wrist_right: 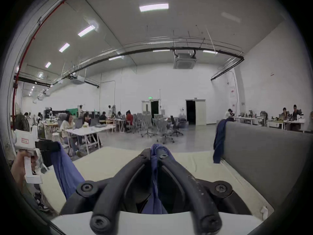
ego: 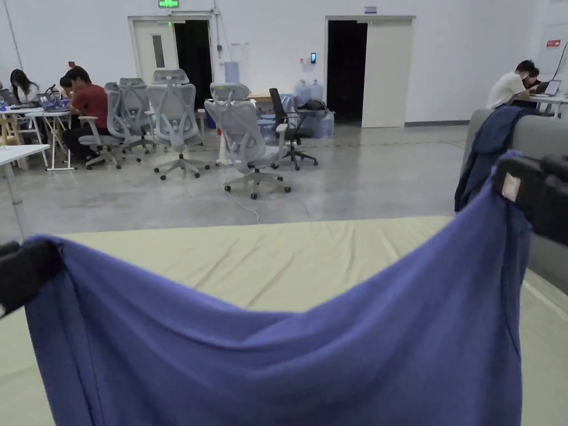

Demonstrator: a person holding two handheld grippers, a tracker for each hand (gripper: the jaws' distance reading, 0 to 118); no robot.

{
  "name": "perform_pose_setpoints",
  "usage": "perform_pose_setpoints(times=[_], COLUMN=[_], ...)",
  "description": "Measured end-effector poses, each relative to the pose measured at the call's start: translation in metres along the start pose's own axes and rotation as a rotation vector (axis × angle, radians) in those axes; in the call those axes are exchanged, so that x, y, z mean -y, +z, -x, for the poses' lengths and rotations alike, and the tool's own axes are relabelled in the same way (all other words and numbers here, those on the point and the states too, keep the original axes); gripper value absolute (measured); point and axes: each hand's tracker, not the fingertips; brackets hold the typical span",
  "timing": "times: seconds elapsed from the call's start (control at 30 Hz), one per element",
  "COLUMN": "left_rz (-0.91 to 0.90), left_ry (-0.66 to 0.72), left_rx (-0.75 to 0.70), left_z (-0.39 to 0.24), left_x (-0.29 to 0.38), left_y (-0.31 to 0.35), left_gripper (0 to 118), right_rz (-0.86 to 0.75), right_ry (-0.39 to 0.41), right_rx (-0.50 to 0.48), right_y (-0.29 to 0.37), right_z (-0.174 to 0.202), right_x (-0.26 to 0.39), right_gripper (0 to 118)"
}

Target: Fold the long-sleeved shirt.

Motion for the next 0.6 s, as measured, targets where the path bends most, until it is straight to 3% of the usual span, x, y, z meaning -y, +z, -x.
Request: perform_pose_setpoints(times=[0.1, 0.2, 0.3, 0.47, 0.53, 0.6], left_rz=[-0.045, -0.053, -0.060, -0.096, -0.077, -0.106], left_ry=[-0.062, -0.042, -0.032, -0.122, -0.109, -0.192], left_rx=[-0.003, 0.029, 0.022, -0.054, -0.052, -0.122], left_z=[-0.014, -0.020, -0.021, -0.062, -0.067, -0.048], left_x=[-0.044, -0.096, -0.148, -0.205, -0.225, -0.247], left_y=[-0.031, -0.067, -0.112, -0.161, -0.188, -0.233], left_gripper=[0, 0, 0, 0, 0, 0], right_rz=[0.013, 0.034, 0.034, 0.056, 0.069, 0.079], right_ry=[-0.014, 0.016, 0.082, 0.066, 0.060, 0.078], right_rx=[-0.069, -0.065, 0.011, 0.100, 0.124, 0.177], right_y=[-0.043, -0.092, -0.142, -0.225, -0.258, -0.279], right_z=[-0.018, -0.028, -0.030, -0.034, -0.035, -0.030], right_x=[-0.048, -0.101, -0.150, -0.210, -0.225, -0.228], right_gripper=[9, 9, 9, 9, 9, 9])
